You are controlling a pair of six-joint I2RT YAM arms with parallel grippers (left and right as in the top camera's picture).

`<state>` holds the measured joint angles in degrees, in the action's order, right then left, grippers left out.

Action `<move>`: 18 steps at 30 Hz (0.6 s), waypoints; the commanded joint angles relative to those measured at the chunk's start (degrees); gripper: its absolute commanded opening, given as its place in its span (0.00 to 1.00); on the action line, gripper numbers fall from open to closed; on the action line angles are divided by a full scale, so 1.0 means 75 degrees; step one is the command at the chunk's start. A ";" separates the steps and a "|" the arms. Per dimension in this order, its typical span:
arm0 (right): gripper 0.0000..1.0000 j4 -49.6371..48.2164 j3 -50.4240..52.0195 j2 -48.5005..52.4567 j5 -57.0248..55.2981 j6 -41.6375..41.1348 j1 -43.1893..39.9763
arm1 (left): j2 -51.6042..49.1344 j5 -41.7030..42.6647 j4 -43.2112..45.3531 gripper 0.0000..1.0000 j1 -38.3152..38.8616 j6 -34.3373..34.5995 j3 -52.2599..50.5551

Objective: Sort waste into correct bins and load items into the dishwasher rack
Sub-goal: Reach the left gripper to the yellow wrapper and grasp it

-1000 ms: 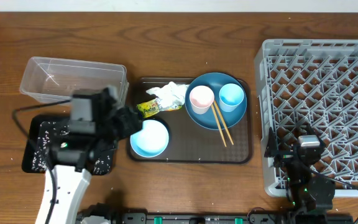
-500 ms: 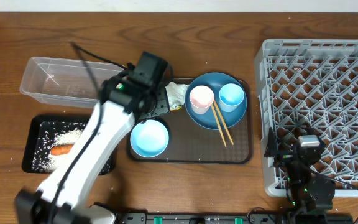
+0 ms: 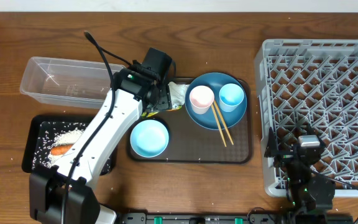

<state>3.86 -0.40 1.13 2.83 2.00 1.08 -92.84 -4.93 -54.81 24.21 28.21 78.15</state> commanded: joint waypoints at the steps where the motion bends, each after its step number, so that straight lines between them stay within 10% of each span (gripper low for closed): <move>1: 0.99 0.0029 0.0012 -0.0006 0.0003 0.0029 0.0003 | 0.0032 -0.0175 0.0096 0.70 -0.0012 -0.0172 -0.0006; 18: 0.99 0.0029 0.0012 -0.0006 0.0003 0.0029 0.0003 | -0.0822 0.0460 0.0839 0.80 0.0050 -0.1609 -0.0149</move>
<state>3.86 -0.40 1.13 2.83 2.00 1.08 -96.40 -1.67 -48.75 24.53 17.61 78.06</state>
